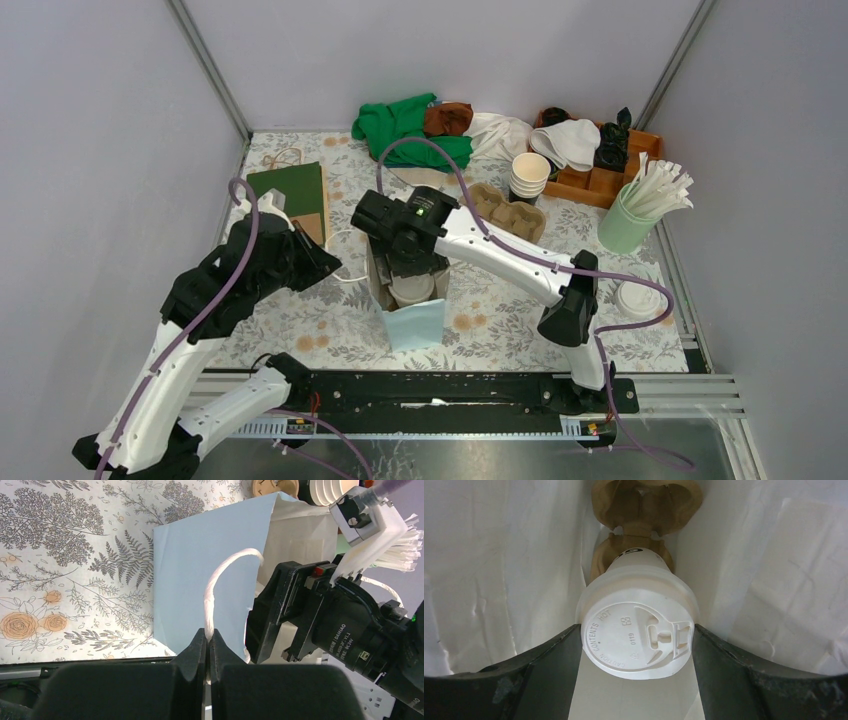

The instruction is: Pack the takeout coffee

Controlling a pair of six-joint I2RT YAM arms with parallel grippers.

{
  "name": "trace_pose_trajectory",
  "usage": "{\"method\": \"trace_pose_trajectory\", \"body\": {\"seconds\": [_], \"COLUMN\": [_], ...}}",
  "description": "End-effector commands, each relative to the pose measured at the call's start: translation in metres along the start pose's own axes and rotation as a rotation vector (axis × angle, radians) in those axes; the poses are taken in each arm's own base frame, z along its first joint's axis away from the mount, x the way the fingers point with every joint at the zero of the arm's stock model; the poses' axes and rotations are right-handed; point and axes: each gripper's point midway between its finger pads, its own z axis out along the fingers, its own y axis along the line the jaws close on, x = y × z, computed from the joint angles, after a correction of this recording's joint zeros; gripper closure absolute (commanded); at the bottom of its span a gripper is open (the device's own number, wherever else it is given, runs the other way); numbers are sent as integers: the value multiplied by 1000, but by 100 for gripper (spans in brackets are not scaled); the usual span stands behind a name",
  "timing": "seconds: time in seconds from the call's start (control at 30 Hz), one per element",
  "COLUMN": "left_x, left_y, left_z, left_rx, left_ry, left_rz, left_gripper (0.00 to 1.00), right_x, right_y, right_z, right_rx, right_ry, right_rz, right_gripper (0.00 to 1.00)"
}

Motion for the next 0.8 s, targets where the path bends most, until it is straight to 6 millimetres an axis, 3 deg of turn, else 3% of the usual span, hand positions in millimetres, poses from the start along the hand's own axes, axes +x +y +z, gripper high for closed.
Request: {"method": "trace_pose_trajectory", "body": {"seconds": [0.0, 0.17, 0.37, 0.5, 0.63, 0.77], "left_x": [-5, -5, -2, 3, 11, 18], "left_y": [-6, -10, -13, -18, -28, -41], "left_z": [-3, -1, 6, 9, 15, 22], "left_rx": [29, 46, 53, 88, 149, 214], "left_ry": [-23, -21, -1, 19, 57, 96], "left_rz": [10, 12, 11, 0, 0, -6], "left_gripper": [100, 100, 100, 100, 100, 100], "right_x": [3, 10, -7, 1, 7, 0], "right_y": [1, 0, 6, 7, -10, -34], "right_z": [-4, 4, -4, 2, 12, 14], "right_rx": [11, 1, 6, 18, 38, 32], "right_ry": [-20, -11, -51, -7, 24, 10], "right_rz": [27, 52, 70, 121, 148, 176], "right_gripper": [54, 54, 55, 55, 57, 57]}}
